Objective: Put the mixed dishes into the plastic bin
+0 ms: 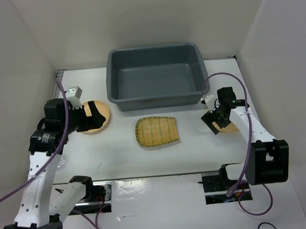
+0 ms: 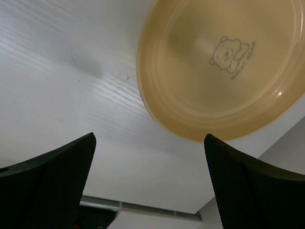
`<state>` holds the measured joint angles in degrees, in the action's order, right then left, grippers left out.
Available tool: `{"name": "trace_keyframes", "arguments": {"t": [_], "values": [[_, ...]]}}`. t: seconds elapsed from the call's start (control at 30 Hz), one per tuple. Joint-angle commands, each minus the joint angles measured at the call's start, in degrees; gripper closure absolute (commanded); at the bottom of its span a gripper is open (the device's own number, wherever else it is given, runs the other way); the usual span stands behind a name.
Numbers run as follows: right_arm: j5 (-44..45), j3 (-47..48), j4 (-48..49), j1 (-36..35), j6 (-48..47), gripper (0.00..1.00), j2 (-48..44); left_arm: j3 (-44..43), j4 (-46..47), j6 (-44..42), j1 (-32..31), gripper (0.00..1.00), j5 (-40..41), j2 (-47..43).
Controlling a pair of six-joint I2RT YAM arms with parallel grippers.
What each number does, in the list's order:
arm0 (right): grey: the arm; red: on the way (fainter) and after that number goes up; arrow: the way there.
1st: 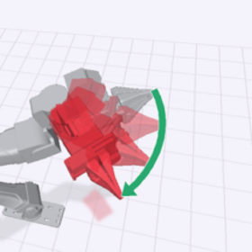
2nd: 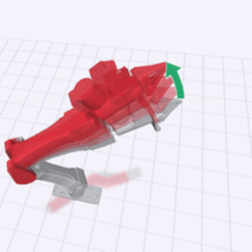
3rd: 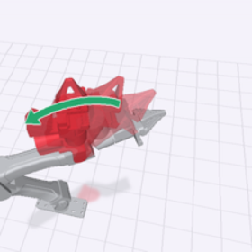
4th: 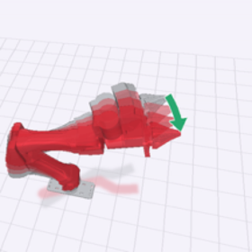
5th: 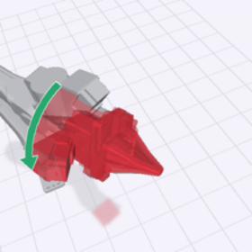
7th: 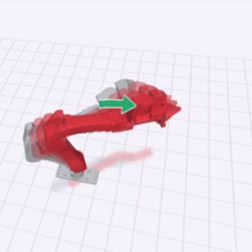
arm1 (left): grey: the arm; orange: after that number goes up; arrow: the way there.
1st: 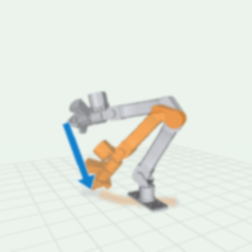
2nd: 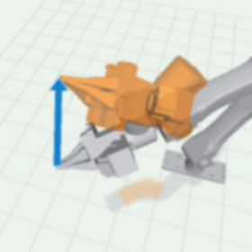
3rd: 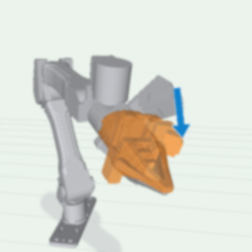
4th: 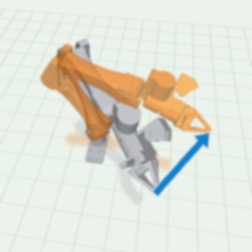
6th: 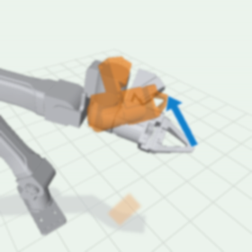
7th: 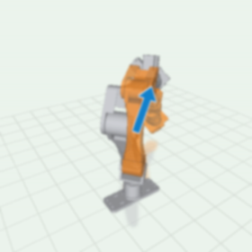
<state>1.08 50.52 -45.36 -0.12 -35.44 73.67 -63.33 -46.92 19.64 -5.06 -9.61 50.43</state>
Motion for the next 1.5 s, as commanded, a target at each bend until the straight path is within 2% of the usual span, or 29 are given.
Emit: {"name": "trace_keyframes", "arguments": {"t": [0.0, 0.2, 0.37, 0.47, 0.57, 0.6, 0.67, 0.73, 0.87, 0.93, 1.0, 1.03, 1.07, 1.1, 1.13, 1.17, 1.2, 1.3, 1.4, 1.47], "values": [[-2.48, -0.68, 5.46, 0.38, -5.59, 0.02, 1.21, 0.66, 2.00, -0.04, -0.13, 0.01, 0.29, -1.91], [-7.23, -3.76, 8.27, 2.84, -10.08, 0.02, 6.13, 0.66, 2.00, -0.04, -0.13, 0.01, 0.82, -1.92], [-9.08, -3.07, 9.68, 5.74, -14.56, 0.02, 14.11, 0.66, 2.00, -0.04, -0.13, 0.01, 1.34, -1.92], [-9.70, -1.92, 10.21, 7.58, -15.79, 0.09, 16.24, 0.66, 2.00, -0.04, -0.13, 0.01, 2.04, -2.45], [-9.08, -1.92, 10.82, 7.59, -16.32, 0.33, 16.24, 0.66, 2.00, -0.04, -0.13, 0.01, 2.57, -2.45], [-8.56, -1.92, 10.82, 7.59, -16.33, 0.54, 16.24, 0.66, 2.00, -0.04, -0.13, 0.01, 3.10, -2.97], [-8.03, -2.45, 10.82, 8.12, -16.33, 0.73, 16.24, 0.66, 2.00, -0.04, -0.13, 0.01, 3.10, -2.97], [-7.50, -1.92, 9.43, 8.64, -16.33, 1.00, 15.63, 0.66, 2.00, 0.57, -0.13, 0.01, 4.85, -2.97], [-12.15, 4.56, 4.15, 14.08, -14.67, 1.00, 7.83, 0.14, 1.39, 1.10, -0.13, 0.01, 10.21, -4.28], [-15.30, 8.08, 0.30, 14.71, -13.52, 1.00, 0.71, -0.39, 1.39, 0.58, -0.13, 0.01, 10.92, -4.91], [-18.29, 15.10, -3.48, 14.71, -12.81, 1.00, -4.38, -0.39, 1.39, 0.58, -0.13, 0.01, 11.54, -5.43], [-19.87, 18.70, -7.59, 14.71, -11.59, 1.00, -4.41, -0.39, 1.39, 0.58, -0.13, 0.01, 11.54, -5.43], [-22.33, 26.31, -8.50, 13.93, -10.28, 1.00, -3.89, 0.13, 1.91, 0.58, -0.13, 0.01, 11.54, -5.43], [-22.96, 29.95, -8.51, 12.87, -6.69, 1.00, -3.19, 0.66, 1.92, 0.58, -0.13, 0.01, 11.54, -5.43], [-22.97, 35.81, -7.73, 11.56, -5.70, 1.00, -3.18, 0.66, 1.92, 0.58, -0.13, 0.01, 11.54, -5.43], [-19.14, 37.79, -4.50, 9.20, -4.47, 1.00, -2.66, 0.66, 2.53, 0.58, -0.13, 0.01, 11.54, -4.83], [-15.79, 38.94, -1.77, 2.47, -1.33, 1.00, -2.65, 0.66, 2.53, 0.58, -0.13, 0.01, 11.54, -4.82], [-8.04, 41.58, 4.66, -9.49, 0.19, 1.00, 0.76, 0.66, 2.53, 0.58, -0.13, 0.01, 11.54, -2.36], [-7.23, 47.11, 5.46, -15.59, 1.77, 1.00, 10.33, 1.19, 2.53, 2.33, -0.13, 0.01, 14.52, -1.66], [-9.25, 52.64, 5.46, -16.84, 3.01, 1.00, 19.11, 0.67, 1.83, 2.95, -0.13, 0.01, 16.63, -1.13]]}}
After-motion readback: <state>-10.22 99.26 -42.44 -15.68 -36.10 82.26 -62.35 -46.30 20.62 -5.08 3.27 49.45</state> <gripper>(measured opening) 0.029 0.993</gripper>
